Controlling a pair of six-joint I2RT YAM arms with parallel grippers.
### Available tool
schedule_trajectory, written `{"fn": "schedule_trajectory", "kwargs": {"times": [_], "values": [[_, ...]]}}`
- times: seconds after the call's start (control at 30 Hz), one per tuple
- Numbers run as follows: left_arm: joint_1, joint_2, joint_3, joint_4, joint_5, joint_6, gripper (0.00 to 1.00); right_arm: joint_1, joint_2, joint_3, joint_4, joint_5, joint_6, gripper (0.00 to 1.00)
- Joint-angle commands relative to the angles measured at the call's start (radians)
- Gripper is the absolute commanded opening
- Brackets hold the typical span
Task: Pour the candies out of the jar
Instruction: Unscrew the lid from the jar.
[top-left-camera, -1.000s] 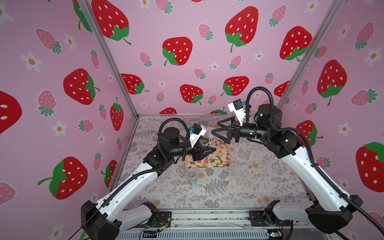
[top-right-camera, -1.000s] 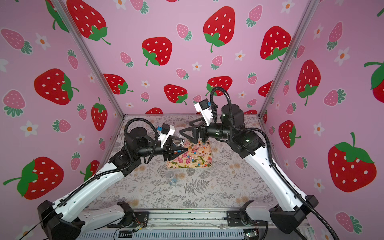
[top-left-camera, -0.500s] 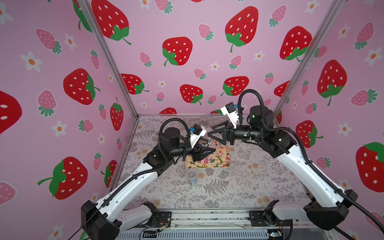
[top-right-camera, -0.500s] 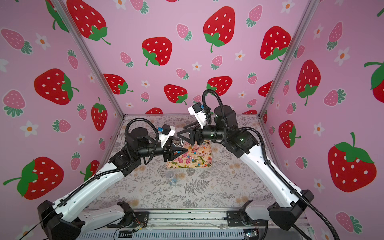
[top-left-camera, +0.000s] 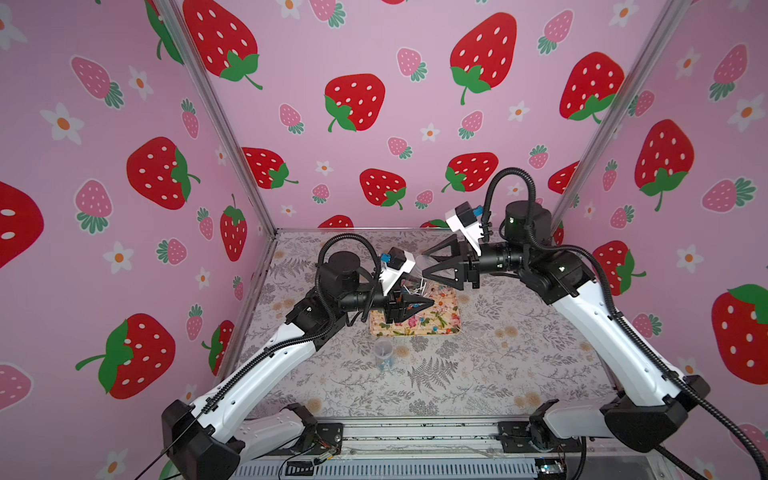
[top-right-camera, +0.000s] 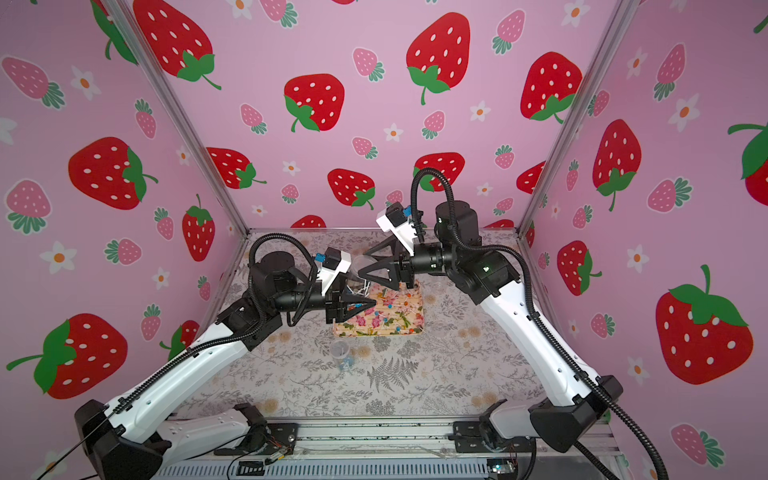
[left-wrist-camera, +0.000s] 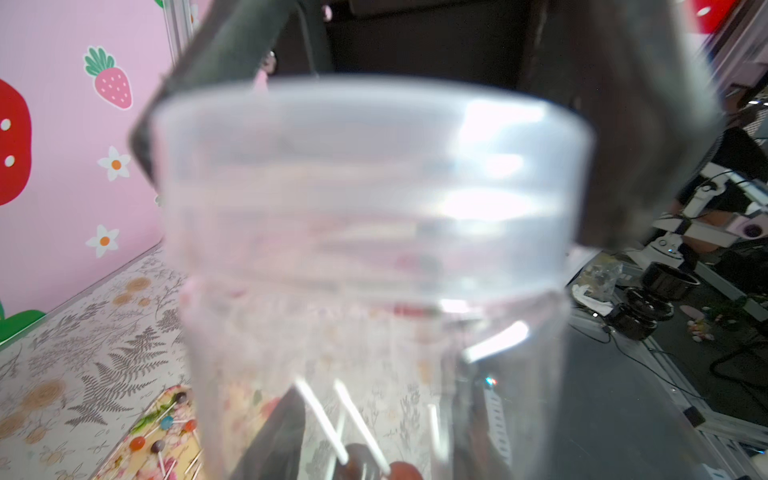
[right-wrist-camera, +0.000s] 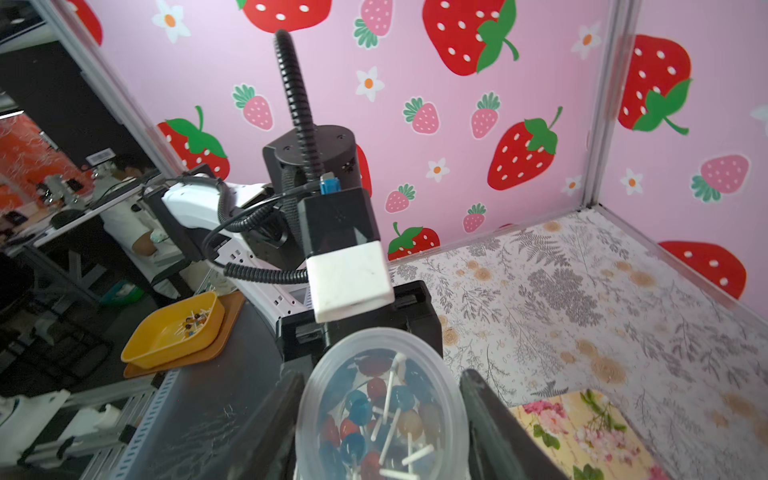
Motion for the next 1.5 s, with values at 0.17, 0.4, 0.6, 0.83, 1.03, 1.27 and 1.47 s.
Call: {"fn": "schedule_trajectory", "kwargs": {"times": [0.17, 0.4, 0.6, 0.83, 1.03, 1.27, 1.47], "values": [[0.0, 0.002, 0.049, -0.016, 0.103, -0.018, 0.39, -0.015, 0.111, 0.197, -0.131, -0.207, -0.289, 0.58], [0.0, -0.008, 0.033, -0.007, 0.038, 0.003, 0.39, -0.015, 0.081, 0.171, -0.13, -0.057, -0.211, 0.92], [0.001, -0.022, 0.001, 0.018, -0.045, 0.018, 0.39, -0.015, -0.046, 0.069, -0.022, 0.062, -0.023, 1.0], [0.003, -0.019, 0.002, 0.028, -0.093, 0.038, 0.39, -0.005, -0.067, 0.018, -0.004, 0.234, 0.225, 0.98], [0.003, -0.021, -0.004, 0.022, -0.105, 0.045, 0.39, 0.009, -0.056, -0.022, 0.0, 0.284, 0.287, 0.98], [0.003, -0.021, -0.012, 0.022, -0.111, 0.04, 0.39, 0.048, -0.027, -0.009, 0.008, 0.255, 0.278, 0.95], [0.003, -0.022, -0.013, 0.025, -0.112, 0.037, 0.39, 0.062, -0.003, -0.001, -0.017, 0.267, 0.269, 0.84]]}}
